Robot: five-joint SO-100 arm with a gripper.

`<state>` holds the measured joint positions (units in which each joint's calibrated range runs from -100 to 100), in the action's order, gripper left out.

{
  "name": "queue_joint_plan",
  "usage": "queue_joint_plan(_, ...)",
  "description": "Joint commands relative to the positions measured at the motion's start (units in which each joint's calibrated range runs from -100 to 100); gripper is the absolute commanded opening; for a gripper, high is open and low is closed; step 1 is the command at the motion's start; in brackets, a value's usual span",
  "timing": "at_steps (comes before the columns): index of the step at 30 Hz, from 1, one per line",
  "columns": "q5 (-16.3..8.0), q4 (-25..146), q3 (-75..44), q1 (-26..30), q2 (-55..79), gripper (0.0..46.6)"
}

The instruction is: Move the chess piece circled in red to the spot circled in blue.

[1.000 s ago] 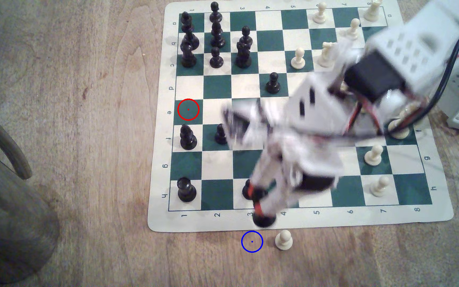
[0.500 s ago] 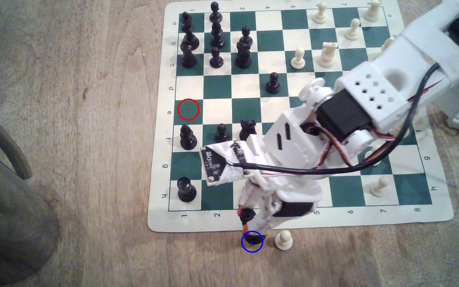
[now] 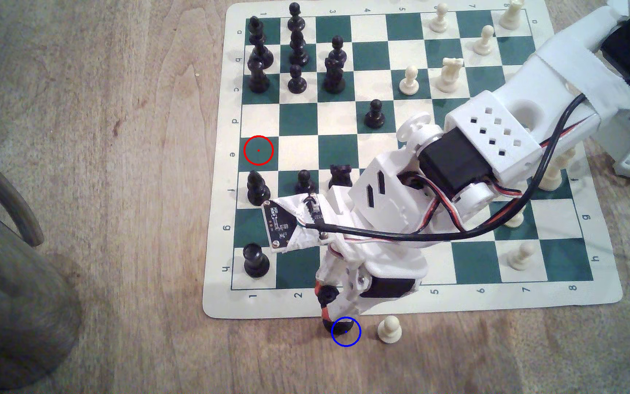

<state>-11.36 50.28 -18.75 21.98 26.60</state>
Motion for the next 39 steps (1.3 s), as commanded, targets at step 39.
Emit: queue_joint_plan(39, 0.00, 1.24, -7.72, 1.37, 1.16, 4.5)
